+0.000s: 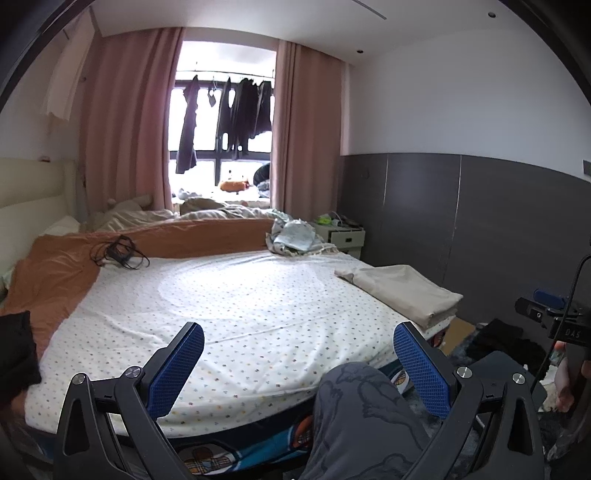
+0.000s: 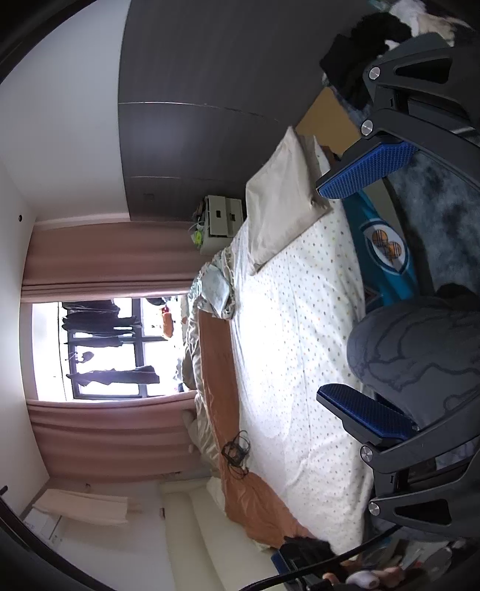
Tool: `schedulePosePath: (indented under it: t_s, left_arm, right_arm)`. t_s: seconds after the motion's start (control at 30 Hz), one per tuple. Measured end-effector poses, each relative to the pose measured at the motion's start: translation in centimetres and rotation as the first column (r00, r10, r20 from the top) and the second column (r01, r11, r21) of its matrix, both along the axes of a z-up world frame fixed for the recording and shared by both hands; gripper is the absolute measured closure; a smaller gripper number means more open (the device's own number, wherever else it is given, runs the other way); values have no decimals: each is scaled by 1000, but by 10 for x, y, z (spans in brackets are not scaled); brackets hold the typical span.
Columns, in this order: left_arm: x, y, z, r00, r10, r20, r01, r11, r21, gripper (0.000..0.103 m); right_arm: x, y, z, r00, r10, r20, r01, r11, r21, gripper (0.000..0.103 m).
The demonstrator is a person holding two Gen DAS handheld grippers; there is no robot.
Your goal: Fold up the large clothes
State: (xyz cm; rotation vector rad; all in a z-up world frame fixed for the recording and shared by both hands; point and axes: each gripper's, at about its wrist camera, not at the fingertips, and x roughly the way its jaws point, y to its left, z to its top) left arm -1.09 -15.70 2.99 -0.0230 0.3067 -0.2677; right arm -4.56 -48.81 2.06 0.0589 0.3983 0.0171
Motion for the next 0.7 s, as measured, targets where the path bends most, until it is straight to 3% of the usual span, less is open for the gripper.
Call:
schedulePosePath:
  t_s: [0.3,0.7]
  left_arm:
    - [-7,8,-1,999,14,32,-14,1000,1,1]
    - [-9,14,-2,999,30,43,-30,1000,-3,1]
  right_arm:
    - [2,14,5,999,-5,44,4,1000,18,2]
    - [10,31,1,999,-39,22,40,999,-37,2]
